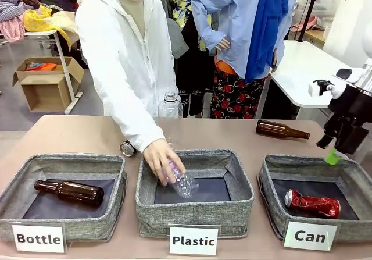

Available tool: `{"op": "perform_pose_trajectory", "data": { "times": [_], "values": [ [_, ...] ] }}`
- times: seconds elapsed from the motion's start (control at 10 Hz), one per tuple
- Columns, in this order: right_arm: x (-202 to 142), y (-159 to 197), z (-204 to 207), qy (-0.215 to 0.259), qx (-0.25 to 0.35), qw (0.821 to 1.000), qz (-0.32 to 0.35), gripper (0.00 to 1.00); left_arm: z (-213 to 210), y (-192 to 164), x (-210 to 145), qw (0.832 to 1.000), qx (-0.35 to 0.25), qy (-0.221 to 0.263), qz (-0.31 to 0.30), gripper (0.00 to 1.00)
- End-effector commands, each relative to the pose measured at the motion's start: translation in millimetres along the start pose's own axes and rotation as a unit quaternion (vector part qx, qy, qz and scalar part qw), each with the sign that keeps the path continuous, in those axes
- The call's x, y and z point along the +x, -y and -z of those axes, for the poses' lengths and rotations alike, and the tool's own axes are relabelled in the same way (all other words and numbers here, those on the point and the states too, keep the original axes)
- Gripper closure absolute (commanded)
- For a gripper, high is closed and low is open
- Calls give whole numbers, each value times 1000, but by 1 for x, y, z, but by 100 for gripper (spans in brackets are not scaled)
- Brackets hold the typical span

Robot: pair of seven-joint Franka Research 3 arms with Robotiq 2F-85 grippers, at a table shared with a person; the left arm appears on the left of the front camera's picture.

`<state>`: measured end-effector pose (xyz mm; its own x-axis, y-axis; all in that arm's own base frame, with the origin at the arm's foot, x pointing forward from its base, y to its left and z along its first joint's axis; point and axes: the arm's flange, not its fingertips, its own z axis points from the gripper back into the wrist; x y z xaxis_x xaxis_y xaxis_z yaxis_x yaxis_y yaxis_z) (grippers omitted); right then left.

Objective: Sort the can waste into the basket.
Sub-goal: Pick up the can waste from the table and place it in the right Fabric basket.

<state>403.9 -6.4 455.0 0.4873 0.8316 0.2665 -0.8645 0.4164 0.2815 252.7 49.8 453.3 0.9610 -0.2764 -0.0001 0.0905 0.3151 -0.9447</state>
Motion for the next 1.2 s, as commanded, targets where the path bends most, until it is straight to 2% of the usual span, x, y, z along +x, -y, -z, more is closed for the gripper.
{"op": "perform_pose_trajectory", "data": {
  "times": [0.0, 0.1, 0.2, 0.3, 0.4, 0.5, 0.7, 0.8, 1.1],
  "values": [
    [11, 6, -13, 205, 25, 963, 175, 0, 1, 2, 0, 1000, -10, 6, 0, 0],
    [15, 12, -21, 353, 79, 883, 300, 0, 1, 2, 0, 1000, -10, 6, 0, 0],
    [12, 21, -21, 381, 176, 845, 333, 0, 1, 2, 0, 1000, -10, 6, 0, 0],
    [10, 37, -15, 410, 189, 780, 434, 0, 1, 2, 0, 1000, -10, 6, 0, 0],
    [4, 44, -14, 428, 252, 734, 463, 0, 1, 2, 0, 1000, -10, 6, 0, 0],
    [-8, 47, -18, 480, 308, 691, 443, 0, 1, 2, 0, 1000, -10, 6, 0, 0],
    [-26, 53, -24, 564, 334, 645, 394, 0, 1, 2, 0, 1000, -10, 6, 0, 0],
    [-14, 52, -14, 315, 245, 844, 359, 0, 1, 2, 0, 1000, -10, 6, 0, 0],
    [-14, 52, -14, 315, 245, 844, 359, 0, 1, 2, 0, 1000, -10, 6, 0, 0]
  ]
}}
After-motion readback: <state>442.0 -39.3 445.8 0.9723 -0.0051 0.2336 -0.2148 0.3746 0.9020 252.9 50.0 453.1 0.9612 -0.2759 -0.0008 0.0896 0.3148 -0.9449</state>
